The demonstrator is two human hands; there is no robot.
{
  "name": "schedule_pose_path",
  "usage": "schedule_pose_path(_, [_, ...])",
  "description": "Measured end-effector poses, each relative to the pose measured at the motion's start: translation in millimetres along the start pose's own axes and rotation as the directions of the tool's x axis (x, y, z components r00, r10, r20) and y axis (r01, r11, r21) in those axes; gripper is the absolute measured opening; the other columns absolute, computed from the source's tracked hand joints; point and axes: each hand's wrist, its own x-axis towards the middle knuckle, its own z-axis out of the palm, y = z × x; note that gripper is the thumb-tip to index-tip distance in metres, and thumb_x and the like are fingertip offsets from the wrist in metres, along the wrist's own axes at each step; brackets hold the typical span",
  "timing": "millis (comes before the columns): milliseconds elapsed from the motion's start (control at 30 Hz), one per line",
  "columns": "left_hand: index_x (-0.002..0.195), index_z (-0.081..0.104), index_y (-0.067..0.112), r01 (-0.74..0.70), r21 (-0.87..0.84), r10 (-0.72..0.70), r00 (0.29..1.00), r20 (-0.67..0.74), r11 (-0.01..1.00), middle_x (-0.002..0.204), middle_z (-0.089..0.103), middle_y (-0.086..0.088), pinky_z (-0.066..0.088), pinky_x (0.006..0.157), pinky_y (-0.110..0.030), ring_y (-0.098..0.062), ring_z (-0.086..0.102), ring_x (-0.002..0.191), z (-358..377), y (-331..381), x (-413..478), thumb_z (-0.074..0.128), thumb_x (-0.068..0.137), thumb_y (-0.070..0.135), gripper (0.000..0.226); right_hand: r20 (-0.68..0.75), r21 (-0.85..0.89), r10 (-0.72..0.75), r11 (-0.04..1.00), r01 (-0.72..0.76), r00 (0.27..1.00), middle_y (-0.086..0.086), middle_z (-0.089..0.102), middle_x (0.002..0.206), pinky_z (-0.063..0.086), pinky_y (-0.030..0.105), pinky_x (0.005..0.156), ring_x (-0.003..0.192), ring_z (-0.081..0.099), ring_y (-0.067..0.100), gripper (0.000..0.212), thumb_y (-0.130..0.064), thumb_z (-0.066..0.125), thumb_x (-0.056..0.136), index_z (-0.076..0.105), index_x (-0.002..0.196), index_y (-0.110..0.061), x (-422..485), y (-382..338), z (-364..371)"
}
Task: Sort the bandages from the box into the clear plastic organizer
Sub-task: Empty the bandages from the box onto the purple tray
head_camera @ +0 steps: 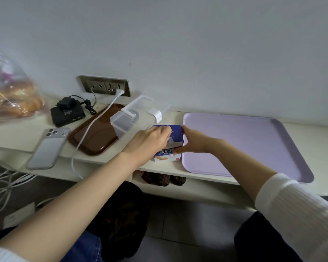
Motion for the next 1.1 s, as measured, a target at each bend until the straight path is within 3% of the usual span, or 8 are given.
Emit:
schedule_pose_path(200, [0.081,0.045,0.006,0.037,-0.023,-0.036,0.999,0.036,0.999,0.049,0.045,0.0,0.035,0.027,-0.021,-0.017,0.044,0.033,-7.7,-2.5,6.9,0.061,0.084,0.008,0.017,0.012,-0.047,-0.01,0.999,0.011,1.0,-0.005,0.052,0.124,0.04,0.029,0.085,0.105,0.052,0.022,0.073,-0.035,0.073,0.078,0.031,0.136,-0.018,-1.5,3.9,-1.4])
schedule_pose_path(300, [0.087,0.04,0.008,0.104,-0.079,-0.105,0.994,-0.008,0.991,0.052,0.039,0.004,0.032,0.027,-0.019,-0.013,0.034,0.032,-26.6,-7.1,20.1,0.039,0.095,0.019,0.014,0.011,-0.084,-0.012,0.996,0.013,1.0,-0.007,0.051,0.125,0.038,0.029,0.081,0.104,0.051,0.022,0.071,-0.037,0.072,0.079,0.033,0.134,-0.018,-2.8,4.1,-1.9])
schedule_pose_path(400, [0.085,0.053,0.008,0.226,-0.067,-0.232,0.968,-0.1,0.972,0.064,0.051,-0.001,0.037,0.033,-0.026,-0.021,0.051,0.046,-33.6,-11.4,31.3,0.041,0.093,0.017,0.017,0.021,-0.087,-0.017,0.996,0.018,1.0,-0.007,0.05,0.135,0.039,0.03,0.086,0.115,0.051,0.023,0.08,-0.04,0.072,0.077,0.026,0.141,-0.025,-2.8,4.1,-1.9])
schedule_pose_path(533, [0.098,0.052,0.005,0.49,-0.376,-0.539,0.842,-0.03,0.786,0.06,0.05,-0.001,0.043,0.049,-0.039,-0.035,0.055,0.058,-29.6,-10.1,39.8,0.049,0.095,0.015,0.011,0.064,-0.092,0.0,0.996,0.006,0.998,-0.005,0.05,0.134,0.04,0.035,0.097,0.118,0.05,0.024,0.084,-0.039,0.072,0.078,0.022,0.144,-0.029,-4.2,1.3,-3.9])
schedule_pose_path(600, [0.112,0.045,0.008,0.573,-0.466,-0.597,0.794,0.114,0.674,0.082,0.062,-0.006,0.049,0.065,-0.044,-0.032,0.06,0.077,-25.3,-4.7,38.3,0.042,0.098,0.02,0.019,0.085,-0.083,0.007,0.997,0.0,0.996,-0.003,0.052,0.132,0.039,0.036,0.1,0.12,0.049,0.023,0.084,-0.036,0.072,0.079,0.021,0.145,-0.029,-4.8,-0.7,-4.9])
schedule_pose_path(767, [0.133,0.035,0.022,0.633,-0.385,-0.464,0.764,0.448,0.671,0.134,0.05,0.002,0.044,0.092,-0.034,-0.02,0.051,0.116,-7.7,3.5,5.5,0.041,0.099,0.029,0.035,0.114,-0.028,-0.007,1.0,0.01,0.993,0.0,0.055,0.131,0.038,0.034,0.101,0.121,0.048,0.022,0.081,-0.029,0.071,0.081,0.021,0.145,-0.029,-8.2,-1.4,-2.3])
schedule_pose_path(933, [0.135,0.037,0.026,0.561,-0.439,-0.348,0.807,0.477,0.701,0.143,0.037,0.008,0.037,0.104,-0.033,-0.012,0.039,0.129,-8.0,3.4,-15.3,0.056,0.091,0.031,0.048,0.054,0.096,-0.026,0.995,0.021,0.998,-0.004,0.048,0.131,0.038,0.026,0.093,0.111,0.051,0.014,0.077,-0.035,0.07,0.081,0.026,0.142,-0.021,-18.0,-2.5,3.4])
schedule_pose_path(1100, [0.135,0.038,0.023,0.551,-0.45,-0.374,0.824,0.426,0.703,0.136,0.04,0.005,0.032,0.097,-0.022,-0.008,0.032,0.127,-12.4,4.3,-16.0,0.061,0.088,0.035,0.054,-0.141,0.046,-0.079,0.995,0.087,0.987,-0.001,0.048,0.131,0.046,0.034,0.088,0.1,0.058,0.02,0.075,-0.057,0.058,0.081,0.029,0.139,-0.019,-22.1,-15.8,5.5])
